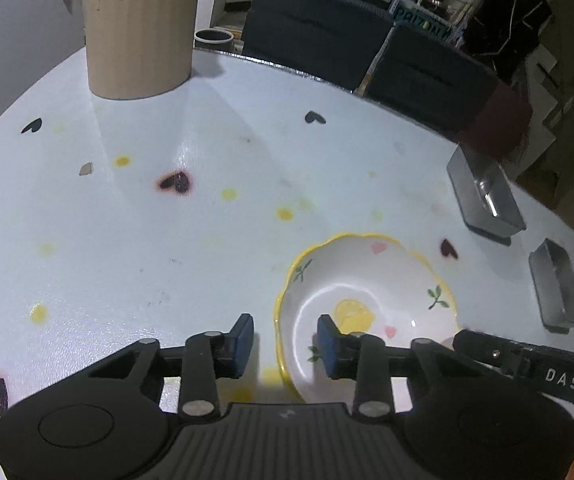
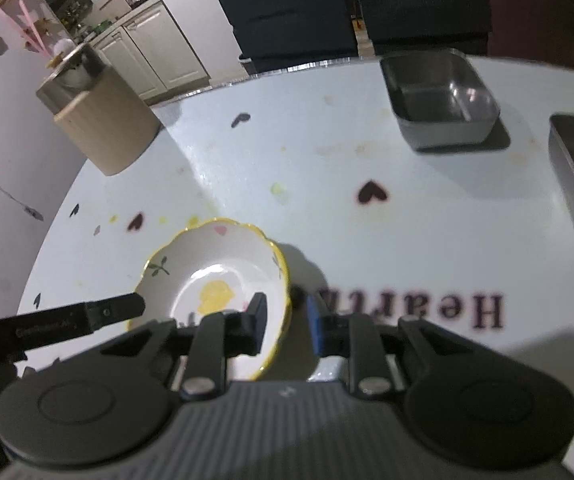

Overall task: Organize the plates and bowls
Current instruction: 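Close the left gripper on the lemon bowl rim while the right gripper grips it, then lift the lemon bowl with both grippers and carry it into the cream bowl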

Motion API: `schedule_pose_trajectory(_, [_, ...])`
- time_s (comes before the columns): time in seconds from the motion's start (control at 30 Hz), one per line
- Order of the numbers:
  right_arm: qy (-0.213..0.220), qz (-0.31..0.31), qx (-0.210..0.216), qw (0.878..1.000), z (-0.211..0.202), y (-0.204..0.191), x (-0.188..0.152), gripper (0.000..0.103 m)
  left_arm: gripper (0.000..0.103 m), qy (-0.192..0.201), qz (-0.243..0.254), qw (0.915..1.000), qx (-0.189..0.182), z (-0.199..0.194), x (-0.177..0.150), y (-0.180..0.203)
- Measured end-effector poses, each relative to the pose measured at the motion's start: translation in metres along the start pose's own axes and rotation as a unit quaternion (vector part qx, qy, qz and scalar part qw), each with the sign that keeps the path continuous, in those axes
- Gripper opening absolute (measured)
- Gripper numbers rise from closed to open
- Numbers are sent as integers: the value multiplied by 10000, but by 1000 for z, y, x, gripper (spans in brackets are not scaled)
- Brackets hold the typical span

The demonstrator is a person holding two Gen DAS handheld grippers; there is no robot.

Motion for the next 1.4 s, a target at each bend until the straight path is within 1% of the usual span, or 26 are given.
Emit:
schedule_pose_trajectory(0.03, [-51,-27,9,10000,4,-2,-2,28,33,-29,12,10000,14,2,-1,-1])
schedule_pose_trajectory(0.1, [-113,-143,-35,9998,8,-5,-5,28,28,-86,25,10000,34,7,-2,-3])
schedule_pose_trajectory(0.17, [-145,-219,-78,9996,12,-8,-7,28,27,-123,40,9999,68,11,-3,-5])
schedule_pose_trajectory(0.27, [-242,-195,-86,9995,19,-8,-9,21,27,-169,88,9998,102,17,-3,-8])
schedule_pose_trajectory(0.3, [-261,-168,-117,9995,22,-7,-9,16,27,-190,99,9997,115,19,-3,-10])
schedule_pose_trajectory(0.47, [-221,-157,-149,9995,26,-7,-7,12,26,-259,76,9996,-6,26,-5,-14])
schedule_pose_trajectory(0.63, [-346,-247,-103,9990,37,-12,-8,12,21,-286,169,9994,-85,29,-8,-11])
schedule_pose_trajectory(0.73, [-379,-315,-161,9987,46,-17,-8,14,20,-293,254,9992,-132,32,-9,-6])
schedule_pose_trajectory(0.8, [-339,-302,-140,9989,48,-18,-7,14,17,-289,291,9990,-162,33,-10,-3])
schedule_pose_trajectory(0.83, [-339,-297,-118,9989,48,-18,-7,14,17,-278,218,9992,-171,33,-10,-4])
schedule_pose_trajectory(0.9, [-312,-273,-66,9991,48,-16,-6,13,12,-252,65,9994,-230,32,-9,-7])
schedule_pose_trajectory(0.97, [-232,-335,-69,9991,47,-16,-8,12,10,-221,-31,9993,-293,30,-10,-10])
schedule_pose_trajectory(1.07, [-120,-409,-108,9990,43,-16,-10,12,10,-224,-82,9994,-266,27,-12,-10])
schedule_pose_trajectory(1.17, [-103,-368,-34,9993,41,-16,-11,12,9,-268,-142,9992,-252,25,-12,-10])
schedule_pose_trajectory(1.4, [43,-242,-4,9997,26,-12,-8,11,9,12,-40,9994,-335,4,-3,6])
Point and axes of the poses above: each gripper's, at about its wrist camera, not at the fingertips, and z roughly the way its jaws point, y to its right, x to its top, the point moved 8 cm from there along z, roughly the way its jaws point, and after that the axes turned 13 degrees about -x, right-handed, at the moved point
